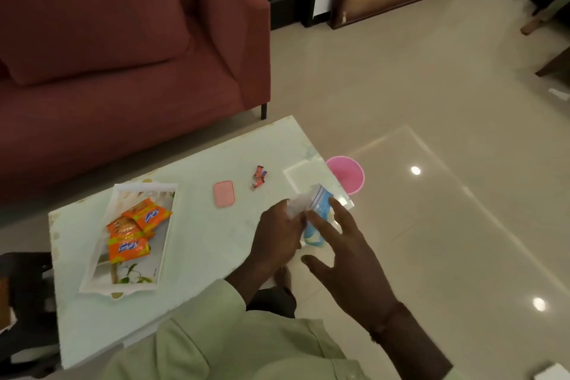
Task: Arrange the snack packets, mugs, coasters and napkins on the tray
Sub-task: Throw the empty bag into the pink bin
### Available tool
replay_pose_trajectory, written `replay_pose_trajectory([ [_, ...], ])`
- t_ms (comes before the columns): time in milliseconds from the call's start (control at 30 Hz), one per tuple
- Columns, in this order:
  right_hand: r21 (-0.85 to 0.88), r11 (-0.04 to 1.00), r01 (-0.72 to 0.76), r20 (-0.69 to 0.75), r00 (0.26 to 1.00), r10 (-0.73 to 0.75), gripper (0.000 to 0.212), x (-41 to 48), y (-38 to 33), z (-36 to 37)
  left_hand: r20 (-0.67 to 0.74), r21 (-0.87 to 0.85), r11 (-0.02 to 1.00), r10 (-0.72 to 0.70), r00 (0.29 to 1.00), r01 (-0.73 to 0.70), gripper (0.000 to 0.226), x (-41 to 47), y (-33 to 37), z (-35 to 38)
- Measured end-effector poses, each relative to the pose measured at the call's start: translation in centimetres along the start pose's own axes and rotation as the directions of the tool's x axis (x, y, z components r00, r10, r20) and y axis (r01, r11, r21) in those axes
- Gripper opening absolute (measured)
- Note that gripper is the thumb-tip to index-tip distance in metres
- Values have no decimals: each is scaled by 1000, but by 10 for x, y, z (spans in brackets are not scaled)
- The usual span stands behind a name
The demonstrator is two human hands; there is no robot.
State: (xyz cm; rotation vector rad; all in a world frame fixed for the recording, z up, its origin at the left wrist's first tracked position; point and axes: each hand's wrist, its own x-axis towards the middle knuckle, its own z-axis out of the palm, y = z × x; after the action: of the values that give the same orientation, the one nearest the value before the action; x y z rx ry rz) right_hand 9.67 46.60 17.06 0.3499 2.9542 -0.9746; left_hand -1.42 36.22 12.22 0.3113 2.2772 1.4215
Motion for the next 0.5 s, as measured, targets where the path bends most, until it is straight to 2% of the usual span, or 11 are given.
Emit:
replay_pose_trajectory([
  [133, -89, 996, -7, -64, 998, 2, 66, 41, 25, -4, 151, -224, 956, -157, 976, 188, 21, 35, 18, 31],
  [233, -92, 994, -58, -81, 995, 51, 60, 71, 48, -18, 271, -230, 949, -151, 951, 217, 30, 61, 27, 43],
  [333, -90, 994, -67, -93, 994, 59, 47, 105, 76, -40, 366, -283, 918, -164, 916, 277, 23, 89, 41, 59],
  [500, -29, 993, -114, -80, 991, 111, 41, 151, 119, -74, 503, -283, 895, -169, 847, 346, 13, 140, 59, 76],
])
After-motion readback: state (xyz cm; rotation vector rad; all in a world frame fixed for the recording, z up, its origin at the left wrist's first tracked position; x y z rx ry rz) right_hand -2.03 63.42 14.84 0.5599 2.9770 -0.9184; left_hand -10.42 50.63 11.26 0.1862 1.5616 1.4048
